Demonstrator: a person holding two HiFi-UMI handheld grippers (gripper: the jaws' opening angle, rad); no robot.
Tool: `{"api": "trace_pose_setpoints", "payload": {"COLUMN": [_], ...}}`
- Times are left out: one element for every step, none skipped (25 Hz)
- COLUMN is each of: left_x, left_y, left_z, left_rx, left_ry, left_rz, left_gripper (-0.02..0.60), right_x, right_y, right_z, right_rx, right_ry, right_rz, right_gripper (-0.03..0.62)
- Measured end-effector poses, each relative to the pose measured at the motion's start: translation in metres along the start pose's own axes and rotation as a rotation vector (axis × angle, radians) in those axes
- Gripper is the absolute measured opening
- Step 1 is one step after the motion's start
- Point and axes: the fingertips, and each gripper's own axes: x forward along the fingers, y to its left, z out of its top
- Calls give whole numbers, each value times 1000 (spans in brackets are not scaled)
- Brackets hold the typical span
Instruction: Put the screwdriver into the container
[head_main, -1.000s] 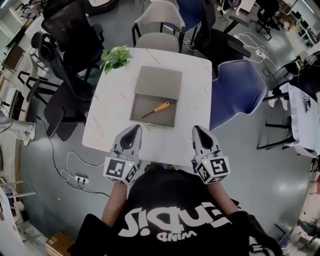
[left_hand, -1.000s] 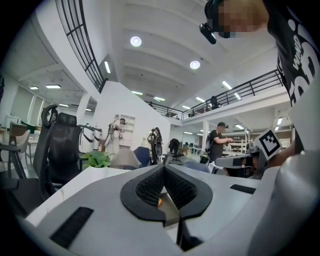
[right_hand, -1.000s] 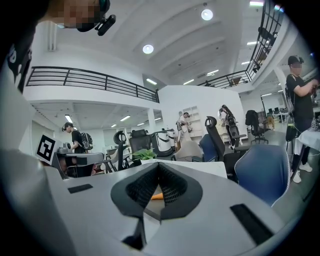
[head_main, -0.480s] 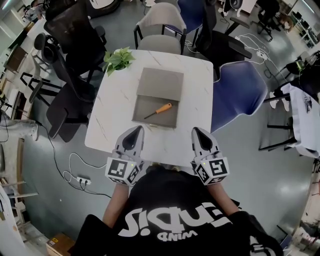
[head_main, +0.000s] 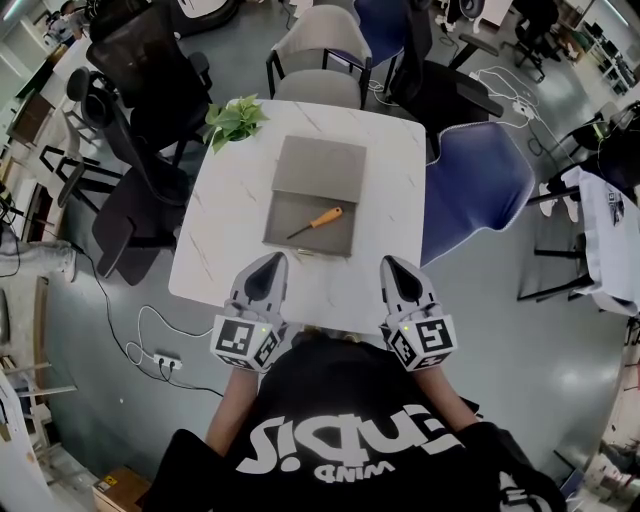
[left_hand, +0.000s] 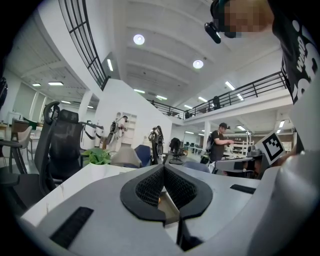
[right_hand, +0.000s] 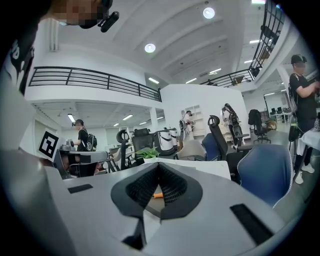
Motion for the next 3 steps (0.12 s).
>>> {"api": "trace_pose_setpoints", "payload": {"left_x": [0, 0, 0], "left_y": [0, 0, 0], "left_z": [0, 1, 1], "left_rx": [-1, -3, -5], "left_ry": [-1, -1, -2], "left_rz": [2, 4, 5], "left_gripper": [12, 12, 12], "right_x": [0, 0, 0], "right_y": [0, 0, 0], "right_z": [1, 1, 2], "right_rx": [0, 1, 1], "right_ry": [0, -1, -1], "right_rz": [1, 2, 3], "right_gripper": [12, 12, 12]}}
